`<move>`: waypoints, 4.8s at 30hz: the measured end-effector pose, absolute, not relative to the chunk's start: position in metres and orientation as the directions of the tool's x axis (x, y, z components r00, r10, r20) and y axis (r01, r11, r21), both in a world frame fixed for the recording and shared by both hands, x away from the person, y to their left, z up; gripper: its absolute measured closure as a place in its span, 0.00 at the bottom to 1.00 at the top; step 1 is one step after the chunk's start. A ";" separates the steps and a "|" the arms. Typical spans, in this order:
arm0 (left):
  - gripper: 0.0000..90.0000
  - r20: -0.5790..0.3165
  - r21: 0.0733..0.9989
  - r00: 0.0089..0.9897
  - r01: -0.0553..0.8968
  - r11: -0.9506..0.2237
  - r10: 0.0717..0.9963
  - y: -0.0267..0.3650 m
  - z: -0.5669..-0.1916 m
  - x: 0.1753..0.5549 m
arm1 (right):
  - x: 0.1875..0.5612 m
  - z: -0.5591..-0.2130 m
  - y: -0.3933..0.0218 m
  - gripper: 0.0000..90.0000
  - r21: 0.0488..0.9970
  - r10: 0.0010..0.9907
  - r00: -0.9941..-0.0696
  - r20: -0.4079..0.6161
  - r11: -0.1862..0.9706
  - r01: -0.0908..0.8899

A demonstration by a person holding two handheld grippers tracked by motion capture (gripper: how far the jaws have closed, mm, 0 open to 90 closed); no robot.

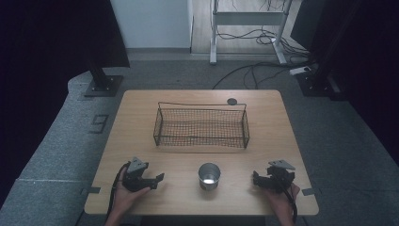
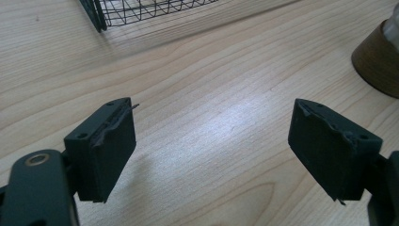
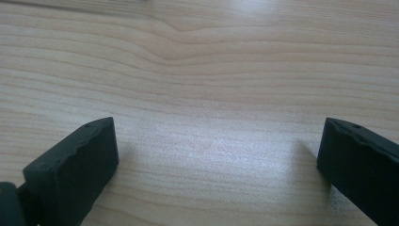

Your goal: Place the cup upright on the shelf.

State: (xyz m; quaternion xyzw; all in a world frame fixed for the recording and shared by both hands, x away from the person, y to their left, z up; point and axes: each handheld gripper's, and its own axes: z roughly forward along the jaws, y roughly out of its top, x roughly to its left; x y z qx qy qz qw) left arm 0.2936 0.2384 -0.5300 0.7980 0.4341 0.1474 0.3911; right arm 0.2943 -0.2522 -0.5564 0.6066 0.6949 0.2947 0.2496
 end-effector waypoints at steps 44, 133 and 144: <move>0.17 -0.180 0.800 0.679 0.523 -0.296 0.712 0.207 -0.485 0.290 | 0.287 -0.556 -0.255 0.01 0.717 0.991 -0.132 0.012 0.084 0.692; 0.15 -0.102 0.770 0.825 0.420 -0.481 0.556 0.056 -0.508 0.294 | 0.286 -0.556 -0.254 0.01 0.716 0.992 -0.127 0.013 0.079 0.693; 0.16 -0.128 0.801 0.826 0.413 -0.434 0.550 0.077 -0.491 0.296 | 0.286 -0.556 -0.254 0.01 0.716 0.992 -0.128 0.013 0.080 0.693</move>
